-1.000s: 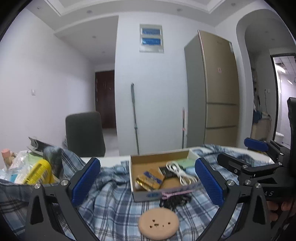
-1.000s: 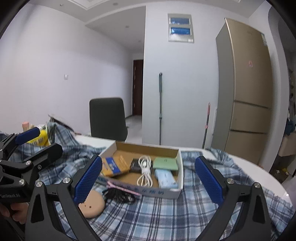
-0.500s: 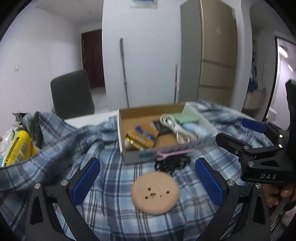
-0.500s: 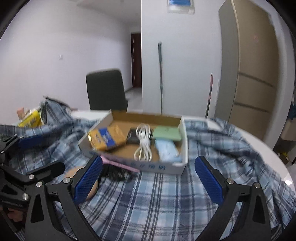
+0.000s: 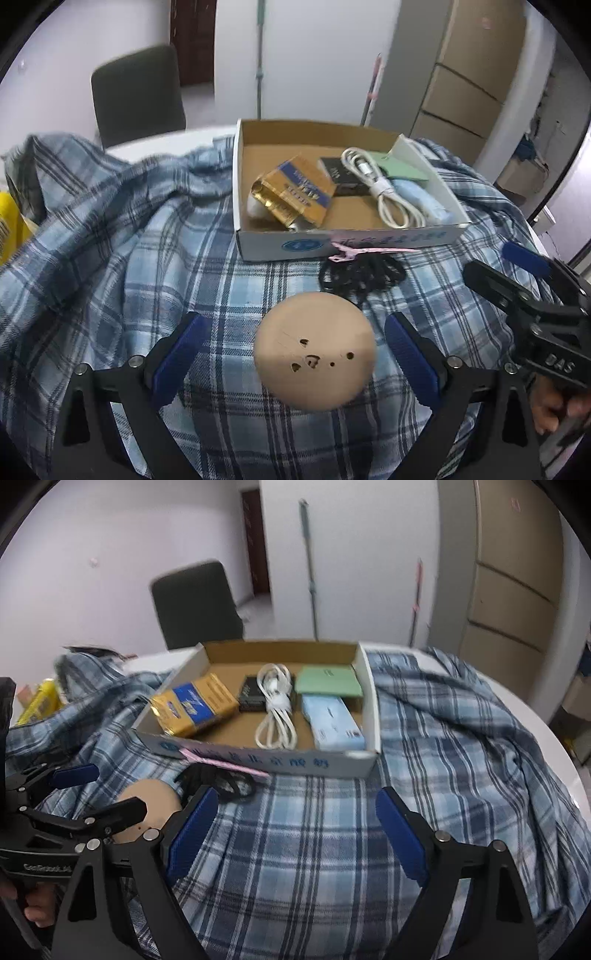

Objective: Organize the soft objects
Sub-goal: 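Lower the left tool onto the round tan sponge puff and close it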

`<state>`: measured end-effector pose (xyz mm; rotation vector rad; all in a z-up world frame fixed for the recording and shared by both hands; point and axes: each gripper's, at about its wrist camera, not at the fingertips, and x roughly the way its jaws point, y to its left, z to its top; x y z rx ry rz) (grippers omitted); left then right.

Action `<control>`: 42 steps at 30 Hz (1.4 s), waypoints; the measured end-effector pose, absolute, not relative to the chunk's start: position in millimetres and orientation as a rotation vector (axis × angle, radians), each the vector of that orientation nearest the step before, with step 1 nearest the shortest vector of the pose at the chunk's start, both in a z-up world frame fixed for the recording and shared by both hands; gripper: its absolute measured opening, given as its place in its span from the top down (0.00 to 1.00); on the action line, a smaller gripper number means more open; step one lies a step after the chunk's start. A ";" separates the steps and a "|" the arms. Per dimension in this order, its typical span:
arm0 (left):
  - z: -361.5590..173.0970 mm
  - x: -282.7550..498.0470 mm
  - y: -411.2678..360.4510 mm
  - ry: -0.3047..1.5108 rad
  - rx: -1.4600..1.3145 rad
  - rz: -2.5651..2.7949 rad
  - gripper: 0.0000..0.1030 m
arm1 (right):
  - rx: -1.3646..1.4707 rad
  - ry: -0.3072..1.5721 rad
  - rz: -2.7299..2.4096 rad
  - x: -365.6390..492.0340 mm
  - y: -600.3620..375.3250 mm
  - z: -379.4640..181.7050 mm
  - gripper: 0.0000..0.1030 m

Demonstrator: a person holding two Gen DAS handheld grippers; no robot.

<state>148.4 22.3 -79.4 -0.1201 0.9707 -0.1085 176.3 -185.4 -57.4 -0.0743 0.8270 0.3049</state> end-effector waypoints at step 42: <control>-78.2 143.0 28.9 0.915 -0.242 -0.175 0.21 | -0.037 0.954 0.300 186.4 -172.9 -64.7 0.16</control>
